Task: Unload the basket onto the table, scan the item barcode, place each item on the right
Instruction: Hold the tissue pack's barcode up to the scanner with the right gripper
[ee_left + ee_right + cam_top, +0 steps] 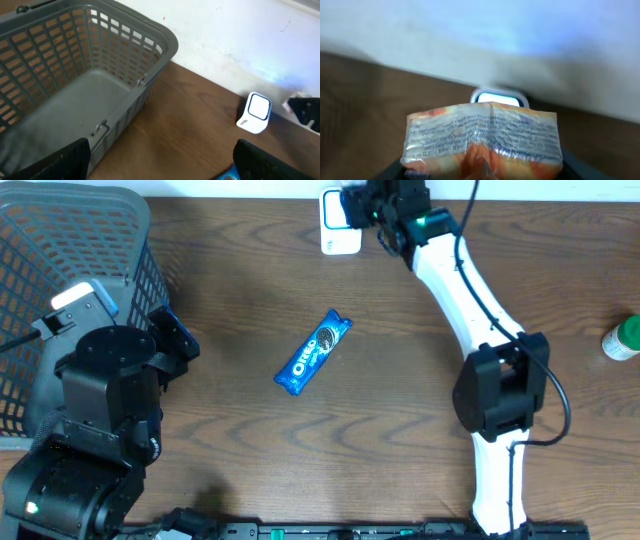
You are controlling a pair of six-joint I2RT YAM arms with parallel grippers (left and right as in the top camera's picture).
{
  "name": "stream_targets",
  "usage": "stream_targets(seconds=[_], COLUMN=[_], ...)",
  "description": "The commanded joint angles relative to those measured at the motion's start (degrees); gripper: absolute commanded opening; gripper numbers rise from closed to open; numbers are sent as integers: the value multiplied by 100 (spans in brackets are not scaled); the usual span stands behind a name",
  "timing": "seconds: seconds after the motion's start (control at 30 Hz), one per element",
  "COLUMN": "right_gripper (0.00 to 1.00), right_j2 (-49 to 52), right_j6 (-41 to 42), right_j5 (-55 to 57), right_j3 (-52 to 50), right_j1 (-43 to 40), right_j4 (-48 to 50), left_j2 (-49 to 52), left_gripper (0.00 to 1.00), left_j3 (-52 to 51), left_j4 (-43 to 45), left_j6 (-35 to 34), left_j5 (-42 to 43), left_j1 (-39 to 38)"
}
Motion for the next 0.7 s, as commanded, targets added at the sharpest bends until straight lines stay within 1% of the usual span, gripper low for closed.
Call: stream_targets(seconds=[0.0,0.17,0.3,0.37,0.57,0.67], right_gripper=[60,65,66,66,68,68], right_j2=[463,938,1279,1412,1523,1410], right_j6=[-168,-166,-138,-24,9,146], right_j5=[192,319,787,949,942,929], right_j3=[37,37,37,37,52,234], right_j1=[129,144,144,144,133,133], right_j4=[549,1569,2085,2188,2251,1961], left_j2=[0,0,0,0,0,0], left_gripper=[91,91,92,92,91,92], left_j3=[20,20,20,20,20,20], left_j4=[-13,-13,-13,-13,-13,-13], left_j6=[79,79,81,79,81,79], left_j5=[-70,-72,-70,-70,-72,-72], left_j1=[24,24,24,24,24,24])
